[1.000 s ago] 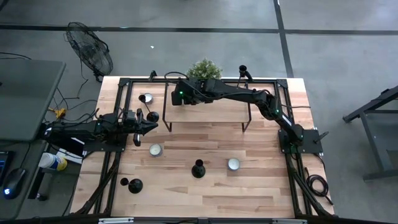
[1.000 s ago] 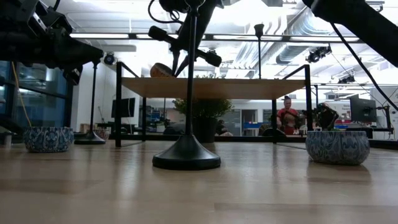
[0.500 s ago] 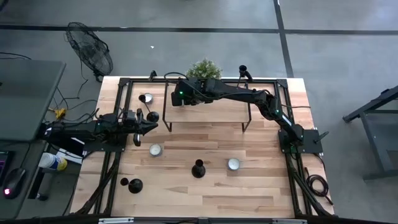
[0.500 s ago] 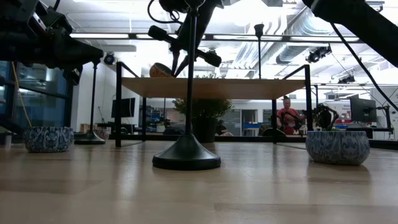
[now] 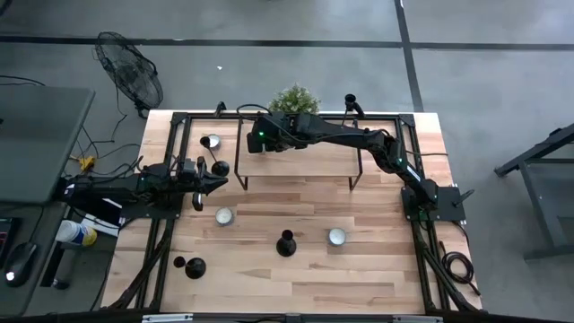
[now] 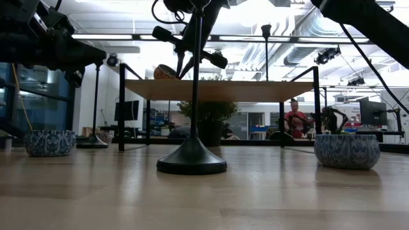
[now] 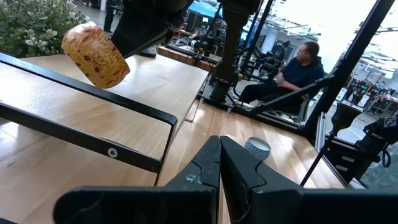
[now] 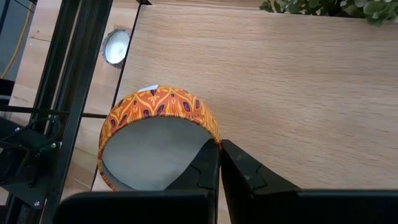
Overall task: Pick & Place candle stick holders
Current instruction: Put the orange scented candle on the shelf
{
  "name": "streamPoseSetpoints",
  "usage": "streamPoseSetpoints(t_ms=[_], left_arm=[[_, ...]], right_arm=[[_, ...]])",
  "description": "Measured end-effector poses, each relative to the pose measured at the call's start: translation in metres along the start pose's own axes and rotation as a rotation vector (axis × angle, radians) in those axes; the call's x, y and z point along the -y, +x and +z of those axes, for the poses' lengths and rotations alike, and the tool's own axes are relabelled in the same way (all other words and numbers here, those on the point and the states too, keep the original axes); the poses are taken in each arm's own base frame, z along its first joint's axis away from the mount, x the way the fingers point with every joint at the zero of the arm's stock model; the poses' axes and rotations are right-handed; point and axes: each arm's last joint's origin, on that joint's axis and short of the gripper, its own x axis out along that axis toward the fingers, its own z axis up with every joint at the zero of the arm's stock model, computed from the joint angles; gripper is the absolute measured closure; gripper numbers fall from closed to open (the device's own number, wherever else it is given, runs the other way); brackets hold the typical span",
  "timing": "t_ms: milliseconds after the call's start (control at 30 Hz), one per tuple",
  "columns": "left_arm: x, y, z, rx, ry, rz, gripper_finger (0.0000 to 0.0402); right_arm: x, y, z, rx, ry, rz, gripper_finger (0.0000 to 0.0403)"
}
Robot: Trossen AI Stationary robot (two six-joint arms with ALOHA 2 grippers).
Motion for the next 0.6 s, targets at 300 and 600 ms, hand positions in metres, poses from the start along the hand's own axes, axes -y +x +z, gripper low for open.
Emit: streamPoseSetpoints(t_ms=[300, 600], left_arm=[[0.0, 0.0, 0.0, 0.0, 0.0, 0.0, 0.04], [0.0, 0.0, 0.0, 0.0, 0.0, 0.0, 0.04]], right_arm=[[-0.0001, -0.0001, -0.0001, -0.004, -0.005, 0.003, 0.0402], [-0.0006, -0.0002, 0.0001, -0.003, -0.01, 0.008, 0.0343]])
